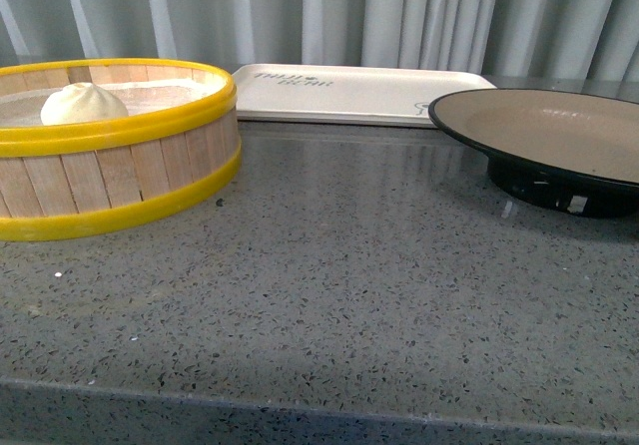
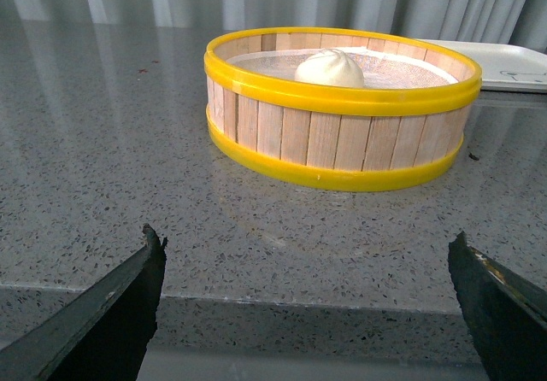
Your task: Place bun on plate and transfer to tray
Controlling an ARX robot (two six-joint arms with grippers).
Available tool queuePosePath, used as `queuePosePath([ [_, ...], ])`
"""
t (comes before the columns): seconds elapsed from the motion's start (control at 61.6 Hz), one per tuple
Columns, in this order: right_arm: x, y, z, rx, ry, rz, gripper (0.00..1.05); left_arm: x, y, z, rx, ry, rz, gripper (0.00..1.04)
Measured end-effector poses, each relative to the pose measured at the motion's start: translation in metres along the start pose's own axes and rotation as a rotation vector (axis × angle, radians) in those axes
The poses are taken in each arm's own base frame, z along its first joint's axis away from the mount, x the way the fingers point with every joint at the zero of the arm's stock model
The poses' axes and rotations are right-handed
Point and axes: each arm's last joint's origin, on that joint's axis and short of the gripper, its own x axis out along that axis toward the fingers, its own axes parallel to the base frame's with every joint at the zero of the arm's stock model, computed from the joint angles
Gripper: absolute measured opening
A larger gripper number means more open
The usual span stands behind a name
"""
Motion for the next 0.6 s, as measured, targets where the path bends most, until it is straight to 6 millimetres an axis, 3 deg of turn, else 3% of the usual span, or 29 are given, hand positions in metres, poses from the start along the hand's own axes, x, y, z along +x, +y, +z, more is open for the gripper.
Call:
queuePosePath([
  [0.6,0.0,0.0,0.0,0.0,0.0,0.0,0.96,0.0,0.0,0.0,0.0,0.0,0.0,0.98],
])
